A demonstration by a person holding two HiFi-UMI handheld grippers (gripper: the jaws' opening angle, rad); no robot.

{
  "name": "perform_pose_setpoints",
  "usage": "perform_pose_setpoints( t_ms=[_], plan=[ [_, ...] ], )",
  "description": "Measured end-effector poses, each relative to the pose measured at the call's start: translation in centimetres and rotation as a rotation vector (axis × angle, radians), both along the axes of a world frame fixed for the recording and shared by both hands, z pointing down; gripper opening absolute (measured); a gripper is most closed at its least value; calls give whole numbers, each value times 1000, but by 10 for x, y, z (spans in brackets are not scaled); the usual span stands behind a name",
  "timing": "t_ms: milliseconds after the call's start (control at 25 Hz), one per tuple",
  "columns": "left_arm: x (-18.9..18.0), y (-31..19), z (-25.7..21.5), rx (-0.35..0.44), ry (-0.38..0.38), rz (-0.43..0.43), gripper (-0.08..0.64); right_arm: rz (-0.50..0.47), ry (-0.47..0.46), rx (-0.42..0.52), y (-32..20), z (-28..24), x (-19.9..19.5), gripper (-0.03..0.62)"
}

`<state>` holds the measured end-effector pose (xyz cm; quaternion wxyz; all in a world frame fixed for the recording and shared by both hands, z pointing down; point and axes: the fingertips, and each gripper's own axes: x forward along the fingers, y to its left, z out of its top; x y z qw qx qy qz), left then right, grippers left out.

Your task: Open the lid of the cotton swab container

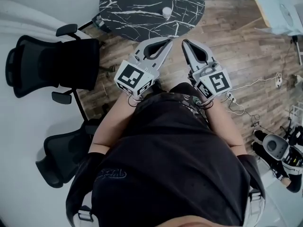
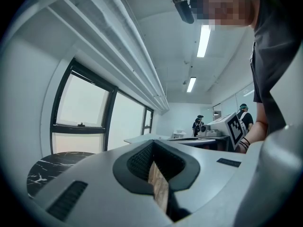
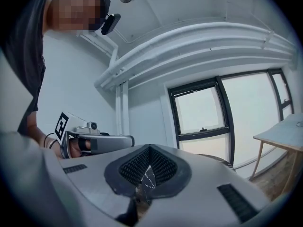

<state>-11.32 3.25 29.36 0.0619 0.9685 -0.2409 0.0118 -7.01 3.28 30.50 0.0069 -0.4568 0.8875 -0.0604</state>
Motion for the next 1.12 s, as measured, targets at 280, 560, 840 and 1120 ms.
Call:
perform_pose_setpoints(
  t_ms=[280,560,840,1120],
  plan=[
    [1,-17,14,-31,-2,26,9,2,-1,-23,-17,13,0,18],
    [5,-47,17,-26,-13,16,9,6,-18,-25,-47,17,12,18],
    [18,-83,21,-25,-19,3,9,-6,-20,-30,-83,20,29,18],
    [41,-110,23,35,-68,61,9,-25,-6,-15,-119,14,52,18]
  ],
)
